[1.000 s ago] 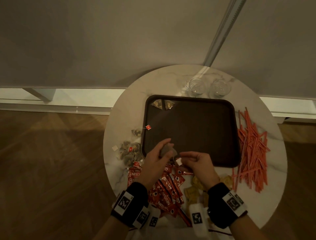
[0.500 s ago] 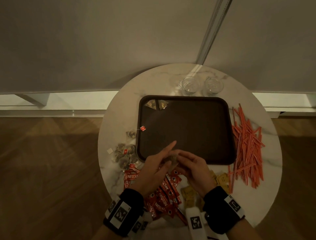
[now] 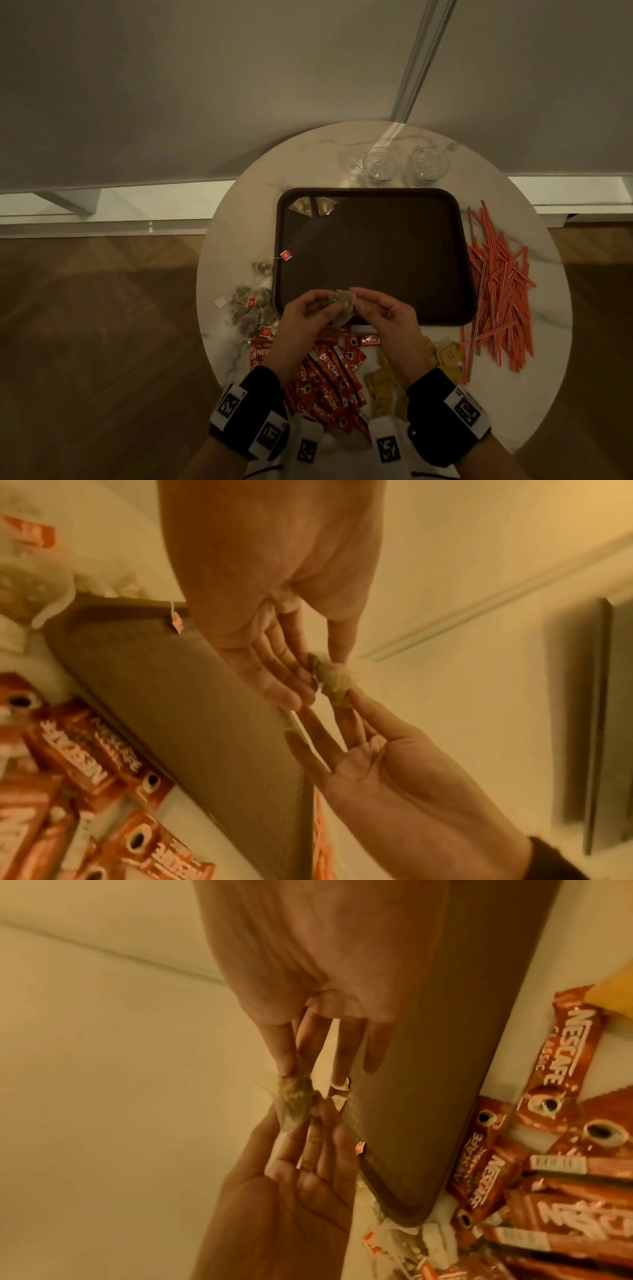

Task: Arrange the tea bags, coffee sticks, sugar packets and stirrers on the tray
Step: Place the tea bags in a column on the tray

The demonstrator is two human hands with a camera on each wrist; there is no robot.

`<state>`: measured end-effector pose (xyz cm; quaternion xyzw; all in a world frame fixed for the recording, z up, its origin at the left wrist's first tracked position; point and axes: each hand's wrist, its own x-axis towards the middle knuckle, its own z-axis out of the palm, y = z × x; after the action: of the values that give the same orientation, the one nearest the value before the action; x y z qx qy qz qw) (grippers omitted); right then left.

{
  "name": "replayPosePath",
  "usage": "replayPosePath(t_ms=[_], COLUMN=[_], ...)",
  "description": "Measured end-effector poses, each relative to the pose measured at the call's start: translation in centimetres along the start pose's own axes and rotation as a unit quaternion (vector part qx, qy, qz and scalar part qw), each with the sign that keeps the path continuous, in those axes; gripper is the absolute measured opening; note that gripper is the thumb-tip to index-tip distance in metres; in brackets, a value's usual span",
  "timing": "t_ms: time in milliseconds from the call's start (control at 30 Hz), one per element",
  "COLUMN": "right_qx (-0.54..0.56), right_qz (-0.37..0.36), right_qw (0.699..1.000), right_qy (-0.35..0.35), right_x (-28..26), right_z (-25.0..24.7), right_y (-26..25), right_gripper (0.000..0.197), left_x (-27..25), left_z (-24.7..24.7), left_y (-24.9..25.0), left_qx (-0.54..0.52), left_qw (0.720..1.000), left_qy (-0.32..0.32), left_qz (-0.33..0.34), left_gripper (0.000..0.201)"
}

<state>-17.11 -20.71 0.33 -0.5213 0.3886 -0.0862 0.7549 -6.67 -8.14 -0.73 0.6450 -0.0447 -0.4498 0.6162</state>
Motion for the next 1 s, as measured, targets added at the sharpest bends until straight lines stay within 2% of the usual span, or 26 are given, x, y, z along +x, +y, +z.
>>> replayPosePath(t_ms=[233, 433, 533, 633, 700, 867, 1000], right_qx=[-0.024, -0.039, -0.019, -0.013, -0.031, -0.079, -0.125], right_qz=[-0.055, -0.035, 0.009, 0.086, 0.116, 0.161, 0.162], right_qw=[0.998, 0.999, 1.0, 0.996, 0.992, 0.984, 0.979], right_qy=[0.007, -0.001, 0.008, 0.029, 0.031, -0.005, -0.01], right_x=[0.2, 0.8, 1.6, 2.9, 4.1, 7.9, 11.1], right_z=[-0.1, -1.1, -1.7, -2.6, -2.9, -1.9, -1.1], right_y=[-0.2, -0.2, 0.6, 1.7, 2.2, 2.4, 3.1], right_gripper=[0.023, 0.022, 0.024, 0.026, 0.026, 0.024, 0.022], left_x=[0.2, 1.1, 3.1, 6.4, 8.7, 14.9, 18.7], left_z=[1.0, 1.2, -0.5, -3.3, -4.9, -6.0, -5.7], left_y=[-0.1, 0.3, 0.5, 0.7, 1.0, 2.9, 3.8], left_qx=[-0.076, -0.035, 0.063, 0.177, 0.216, 0.222, 0.229], left_qw=[0.997, 0.999, 0.997, 0.98, 0.971, 0.964, 0.957], left_qy=[0.007, 0.008, 0.046, 0.078, 0.093, 0.144, 0.177], left_qz=[0.005, 0.003, 0.028, 0.048, 0.046, 0.008, -0.004], left_gripper=[0.022, 0.022, 0.021, 0.022, 0.021, 0.017, 0.016])
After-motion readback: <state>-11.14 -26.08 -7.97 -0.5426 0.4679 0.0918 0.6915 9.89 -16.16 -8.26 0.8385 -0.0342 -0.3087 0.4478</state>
